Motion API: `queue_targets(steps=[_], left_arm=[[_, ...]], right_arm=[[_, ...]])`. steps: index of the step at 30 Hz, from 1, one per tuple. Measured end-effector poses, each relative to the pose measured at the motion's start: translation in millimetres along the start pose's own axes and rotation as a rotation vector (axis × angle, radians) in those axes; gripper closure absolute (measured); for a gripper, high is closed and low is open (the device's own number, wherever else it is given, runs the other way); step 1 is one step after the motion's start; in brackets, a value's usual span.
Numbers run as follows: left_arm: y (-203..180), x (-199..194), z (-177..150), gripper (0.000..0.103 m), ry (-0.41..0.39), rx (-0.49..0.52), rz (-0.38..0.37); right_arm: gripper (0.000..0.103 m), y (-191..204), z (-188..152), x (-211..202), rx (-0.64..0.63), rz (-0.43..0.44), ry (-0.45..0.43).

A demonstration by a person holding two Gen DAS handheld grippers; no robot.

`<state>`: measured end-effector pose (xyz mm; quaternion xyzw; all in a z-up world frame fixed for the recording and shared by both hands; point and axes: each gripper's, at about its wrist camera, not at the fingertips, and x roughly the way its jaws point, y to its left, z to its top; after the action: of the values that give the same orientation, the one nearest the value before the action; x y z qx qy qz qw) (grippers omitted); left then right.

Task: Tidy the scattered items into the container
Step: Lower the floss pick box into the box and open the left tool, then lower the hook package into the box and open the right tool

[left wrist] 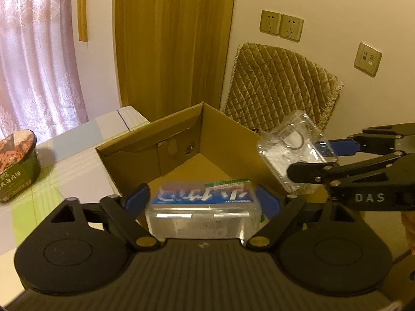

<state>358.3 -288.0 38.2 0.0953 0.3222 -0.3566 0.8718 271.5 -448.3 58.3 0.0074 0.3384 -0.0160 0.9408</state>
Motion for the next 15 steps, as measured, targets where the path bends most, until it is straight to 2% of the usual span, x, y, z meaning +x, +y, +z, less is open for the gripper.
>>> queue_targets(steps=[9, 15], left_arm=[[17, -20, -10, 0.012, -0.007, -0.022, 0.046], [22, -29, -20, 0.012, 0.005, -0.024, 0.049]], right_arm=[[0.046, 1, -1, 2, 0.004, 0.007, 0.002], [0.046, 12, 4, 3, -0.006, 0.029, -0.006]])
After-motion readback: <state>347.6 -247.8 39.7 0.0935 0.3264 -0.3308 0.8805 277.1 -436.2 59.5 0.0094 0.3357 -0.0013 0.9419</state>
